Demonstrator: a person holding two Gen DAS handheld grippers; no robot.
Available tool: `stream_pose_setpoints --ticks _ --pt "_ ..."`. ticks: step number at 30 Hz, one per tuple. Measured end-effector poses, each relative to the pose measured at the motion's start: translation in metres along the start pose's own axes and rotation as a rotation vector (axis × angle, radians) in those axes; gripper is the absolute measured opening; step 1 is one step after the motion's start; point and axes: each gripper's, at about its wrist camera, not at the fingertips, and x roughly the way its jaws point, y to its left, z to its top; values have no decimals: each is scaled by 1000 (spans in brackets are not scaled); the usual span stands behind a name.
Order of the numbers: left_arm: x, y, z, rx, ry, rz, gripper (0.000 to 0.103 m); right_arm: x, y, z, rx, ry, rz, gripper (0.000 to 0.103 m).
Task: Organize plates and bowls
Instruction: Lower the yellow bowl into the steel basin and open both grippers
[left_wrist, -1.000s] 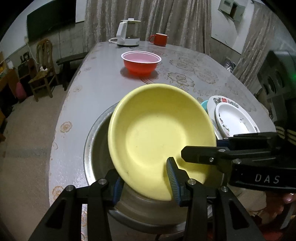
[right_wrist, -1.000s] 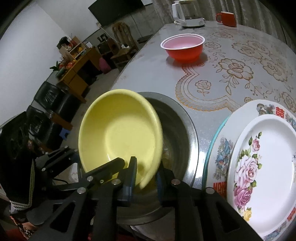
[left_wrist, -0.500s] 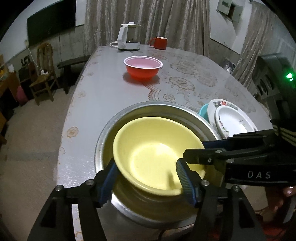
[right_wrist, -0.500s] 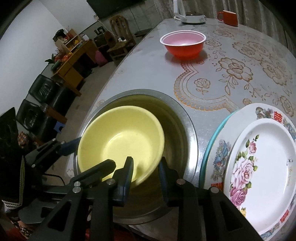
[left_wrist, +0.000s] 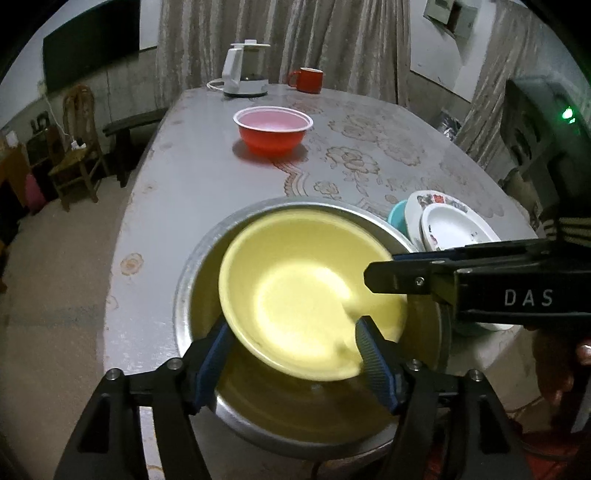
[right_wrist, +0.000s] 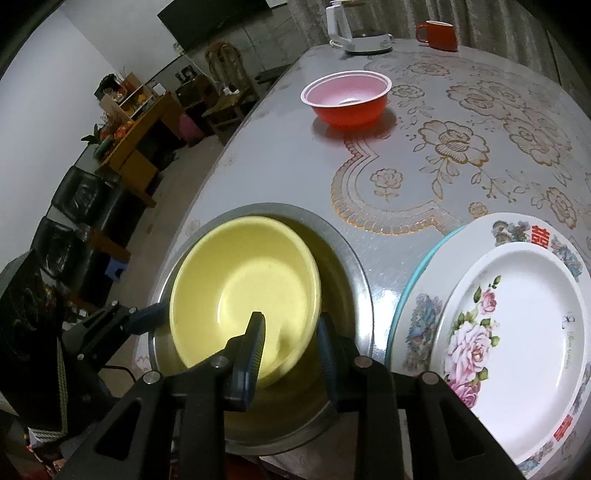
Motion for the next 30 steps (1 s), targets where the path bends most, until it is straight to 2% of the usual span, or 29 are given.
stream_pose_setpoints --ticks 3,16,21,30 --pt "-3 1 0 -2 -7 5 76 0 0 0 1 -3 4 29" --pt "1 -2 1 4 9 1 77 -1 -2 0 17 -7 31 29" --pt "-4 -4 4 2 -3 14 88 -5 -3 -1 18 -25 66 30" --pt "-10 -3 12 -7 -20 21 94 -11 -4 2 13 -45 79 30"
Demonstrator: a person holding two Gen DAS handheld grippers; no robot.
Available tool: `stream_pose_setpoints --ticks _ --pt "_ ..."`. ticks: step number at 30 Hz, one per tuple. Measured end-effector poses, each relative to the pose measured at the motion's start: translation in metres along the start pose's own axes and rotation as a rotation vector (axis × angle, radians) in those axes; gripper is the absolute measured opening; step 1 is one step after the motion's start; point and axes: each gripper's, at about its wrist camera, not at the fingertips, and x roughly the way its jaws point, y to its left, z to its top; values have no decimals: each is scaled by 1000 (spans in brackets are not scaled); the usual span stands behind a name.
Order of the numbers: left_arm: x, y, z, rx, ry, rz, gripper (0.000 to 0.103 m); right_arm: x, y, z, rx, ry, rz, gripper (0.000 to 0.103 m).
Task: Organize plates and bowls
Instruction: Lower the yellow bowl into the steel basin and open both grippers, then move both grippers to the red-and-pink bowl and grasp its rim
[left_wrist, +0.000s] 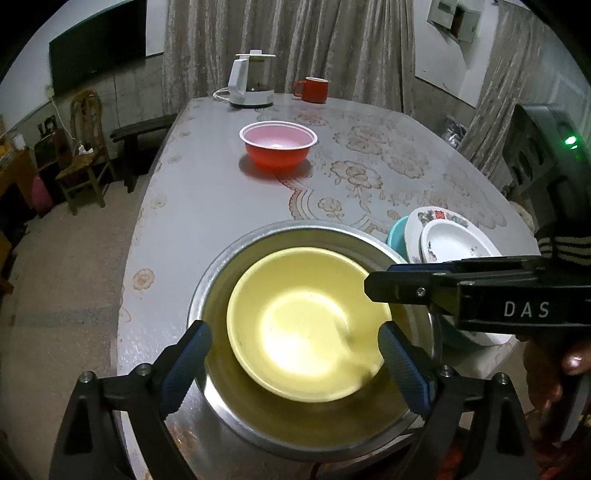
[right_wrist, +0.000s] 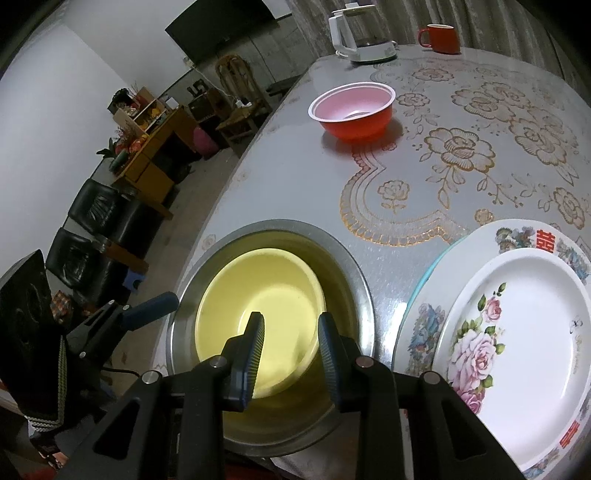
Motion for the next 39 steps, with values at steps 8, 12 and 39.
stream_pose_setpoints --ticks 8,12,39 --pt "3 0 15 1 15 -31 95 -9 -3 11 -13 -20 -21 32" --pt "1 3 27 0 4 -31 95 -12 -8 20 -10 -37 -34 32" --pt "90 86 145 -306 30 -111 96 19 -85 137 144 -109 -126 32"
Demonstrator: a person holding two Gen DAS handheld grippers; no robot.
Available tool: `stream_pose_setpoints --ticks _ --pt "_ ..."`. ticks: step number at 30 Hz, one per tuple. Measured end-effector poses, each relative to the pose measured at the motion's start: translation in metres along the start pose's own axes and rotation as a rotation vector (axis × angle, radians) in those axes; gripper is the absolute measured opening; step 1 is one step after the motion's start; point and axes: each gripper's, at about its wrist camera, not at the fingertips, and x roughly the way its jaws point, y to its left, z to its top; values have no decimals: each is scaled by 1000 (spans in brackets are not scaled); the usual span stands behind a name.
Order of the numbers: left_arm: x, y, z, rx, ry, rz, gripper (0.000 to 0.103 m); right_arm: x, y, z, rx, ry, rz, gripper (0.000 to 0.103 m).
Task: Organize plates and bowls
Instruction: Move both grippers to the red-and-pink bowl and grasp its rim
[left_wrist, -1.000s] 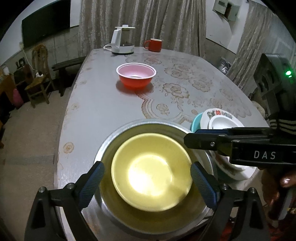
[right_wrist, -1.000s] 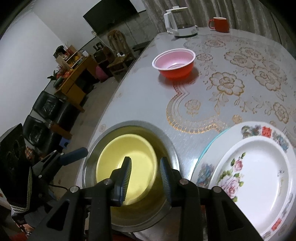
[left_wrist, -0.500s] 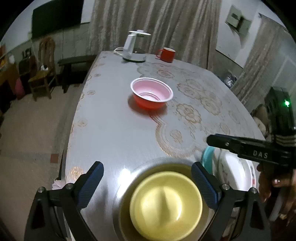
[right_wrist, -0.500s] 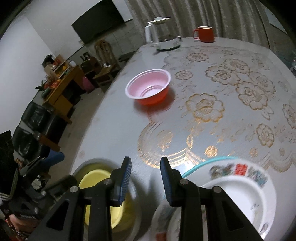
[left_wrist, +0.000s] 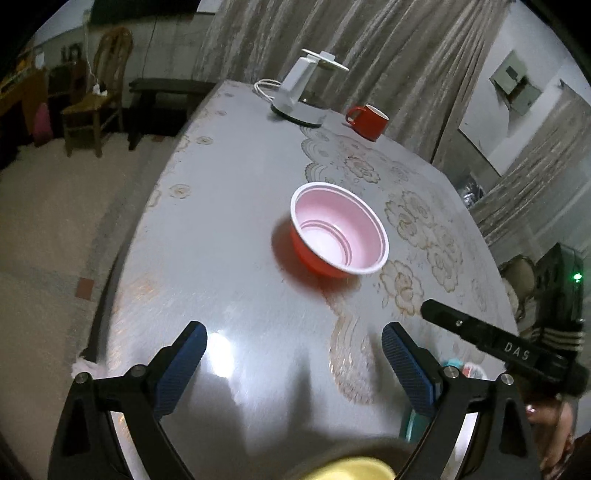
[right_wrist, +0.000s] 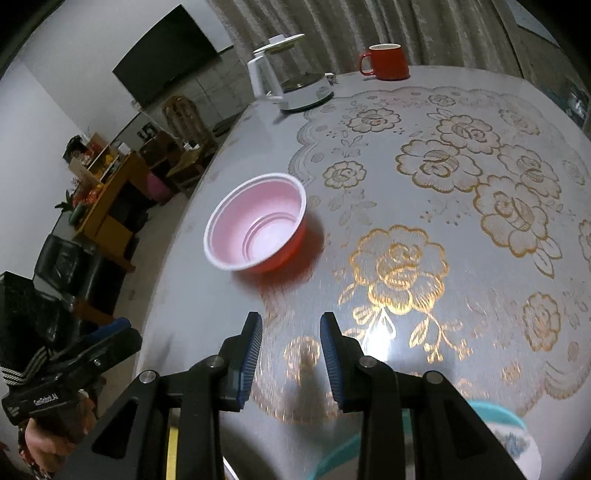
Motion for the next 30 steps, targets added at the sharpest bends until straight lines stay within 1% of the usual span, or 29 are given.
stream_pose_setpoints --ticks 4,7,13,18,20,21,22,24,26,28,30 --pt "20 -4 17 6 17 -8 96 14 -8 14 44 -3 9 32" --pt "33 -6 30 10 3 -30 96 26 -14 26 80 -7 24 32" --pt "49 -4 48 -21 -10 -75 96 44 -17 44 114 -4 46 32" --pt "61 -6 56 -7 -7 -75 90 62 -16 53 125 12 59 32" --pt "66 -7 58 9 4 -67 83 68 -16 54 126 20 46 32" --pt "69 -8 58 17 10 -65 75 72 -15 55 123 25 48 32" --pt "73 -9 58 30 21 -58 70 74 -14 55 115 27 51 30" --pt "79 -11 58 45 29 -54 66 78 -13 56 95 30 59 21" --pt "86 -13 57 69 43 -46 61 81 -12 55 85 36 60 17" --pt "92 -14 56 73 68 -51 46 82 -15 54 95 34 65 13" --pt "95 -14 56 71 84 -54 38 82 -16 52 95 38 69 11"
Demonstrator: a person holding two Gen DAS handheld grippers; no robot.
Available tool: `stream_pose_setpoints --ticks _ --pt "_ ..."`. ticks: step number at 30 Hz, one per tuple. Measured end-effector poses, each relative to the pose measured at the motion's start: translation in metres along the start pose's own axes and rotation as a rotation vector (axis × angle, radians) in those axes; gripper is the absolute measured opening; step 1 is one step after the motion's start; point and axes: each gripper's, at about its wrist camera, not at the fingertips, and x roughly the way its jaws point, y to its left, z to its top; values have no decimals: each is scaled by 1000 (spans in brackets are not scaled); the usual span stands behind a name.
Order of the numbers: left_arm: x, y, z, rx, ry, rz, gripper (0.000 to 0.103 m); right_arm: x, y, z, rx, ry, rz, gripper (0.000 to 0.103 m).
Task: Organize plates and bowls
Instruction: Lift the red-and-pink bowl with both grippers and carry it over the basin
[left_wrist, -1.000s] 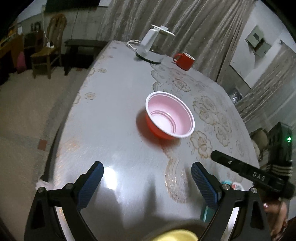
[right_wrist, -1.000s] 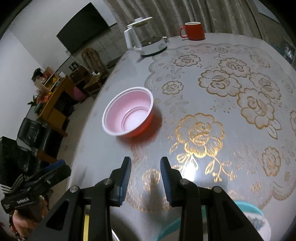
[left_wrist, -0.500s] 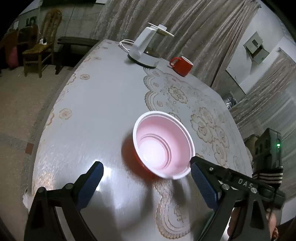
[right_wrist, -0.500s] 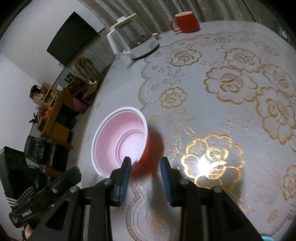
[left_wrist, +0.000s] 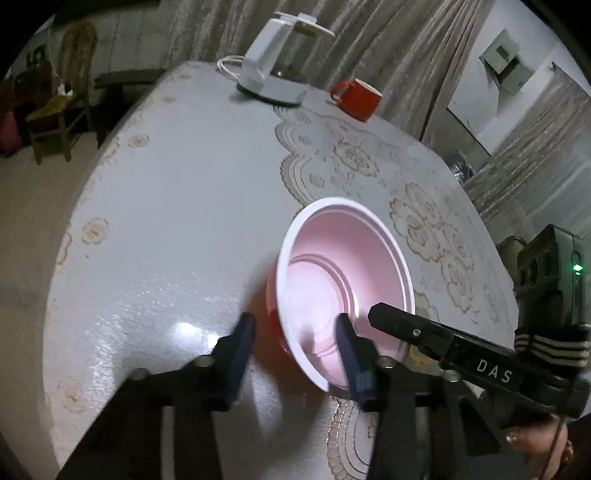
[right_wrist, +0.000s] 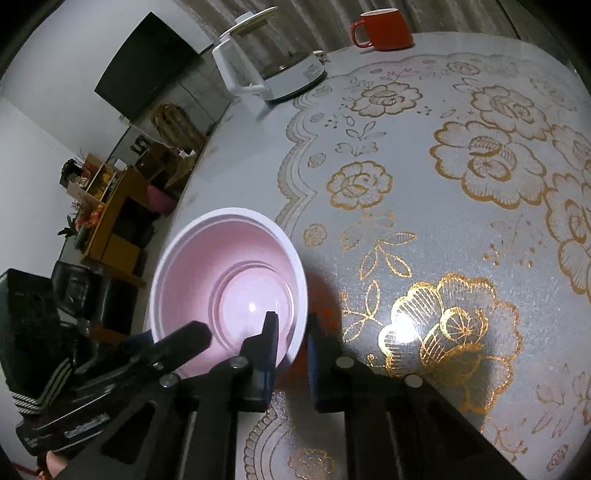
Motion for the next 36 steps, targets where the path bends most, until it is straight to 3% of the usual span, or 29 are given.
stream_pose_setpoints --ticks 13,36 --pt "-25 -14 -23 65 -12 20 33 -22 8 -20 -26 -14 9 8" --pt "-101 -65 -98 166 -102 -1 33 -102 18 -96 -71 -74 58 9"
